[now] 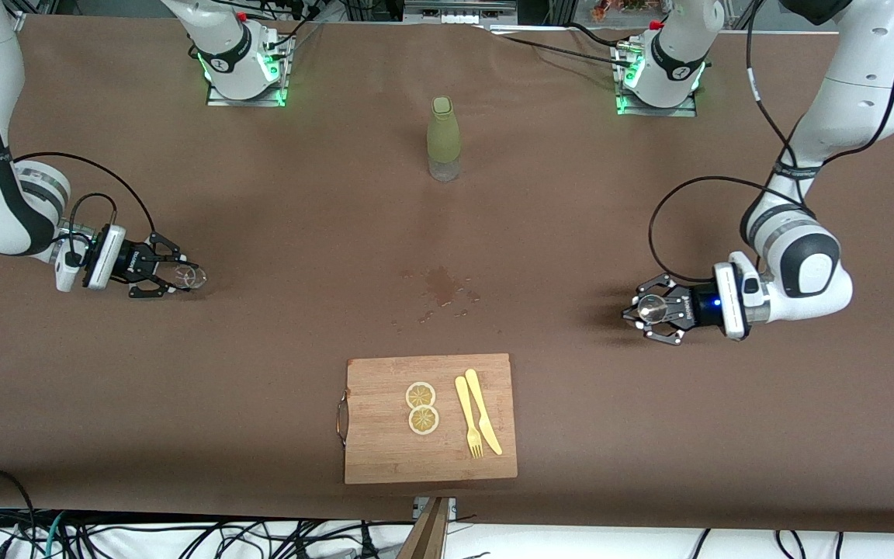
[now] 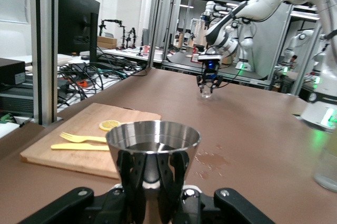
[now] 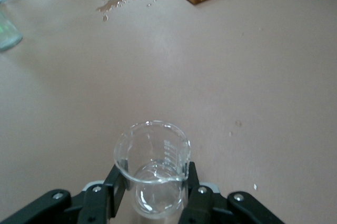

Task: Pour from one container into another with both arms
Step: 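Move the jigger back with the left gripper while the right gripper returns the beaker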

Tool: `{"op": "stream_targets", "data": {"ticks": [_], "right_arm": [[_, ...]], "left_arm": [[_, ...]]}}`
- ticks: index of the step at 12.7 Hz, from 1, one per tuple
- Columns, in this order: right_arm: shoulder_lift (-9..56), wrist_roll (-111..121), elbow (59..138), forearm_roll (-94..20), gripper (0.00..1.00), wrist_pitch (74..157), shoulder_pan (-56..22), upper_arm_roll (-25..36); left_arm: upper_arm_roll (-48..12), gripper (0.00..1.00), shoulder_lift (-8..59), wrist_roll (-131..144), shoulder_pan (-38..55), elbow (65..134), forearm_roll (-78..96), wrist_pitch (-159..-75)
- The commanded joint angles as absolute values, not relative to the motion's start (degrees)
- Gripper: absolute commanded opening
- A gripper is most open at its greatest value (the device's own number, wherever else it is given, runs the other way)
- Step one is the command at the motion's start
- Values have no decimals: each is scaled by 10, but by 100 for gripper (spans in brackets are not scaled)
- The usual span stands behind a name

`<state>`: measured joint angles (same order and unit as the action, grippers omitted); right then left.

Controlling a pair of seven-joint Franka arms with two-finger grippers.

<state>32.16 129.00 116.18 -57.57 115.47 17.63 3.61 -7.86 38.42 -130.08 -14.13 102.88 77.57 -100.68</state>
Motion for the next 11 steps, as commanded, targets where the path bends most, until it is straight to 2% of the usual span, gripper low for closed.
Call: {"op": "stream_targets", "data": {"ticks": [1, 6, 7, 8, 9, 11], "right_arm": [[330, 1320, 1161, -588, 19, 1146, 187, 42], [349, 1323, 1154, -629, 22, 1151, 185, 43], [352, 1323, 1148, -629, 34, 1153, 185, 43], [359, 1320, 1141, -629, 80, 1152, 185, 43], [359, 1319, 1135, -628, 100, 1152, 184, 43], [359, 1314, 1129, -628, 100, 1152, 183, 43]], "left_arm": [[-85, 0, 373, -1293, -188, 1042, 717, -955], [-83, 0, 398, -1329, -256, 1038, 614, -889], [-83, 0, 405, -1342, -270, 1035, 593, -880], [-83, 0, 416, -1366, -280, 1034, 586, -872], [-83, 0, 426, -1388, -286, 1028, 578, -865], [-82, 0, 447, -1443, -295, 1015, 570, -858]]}}
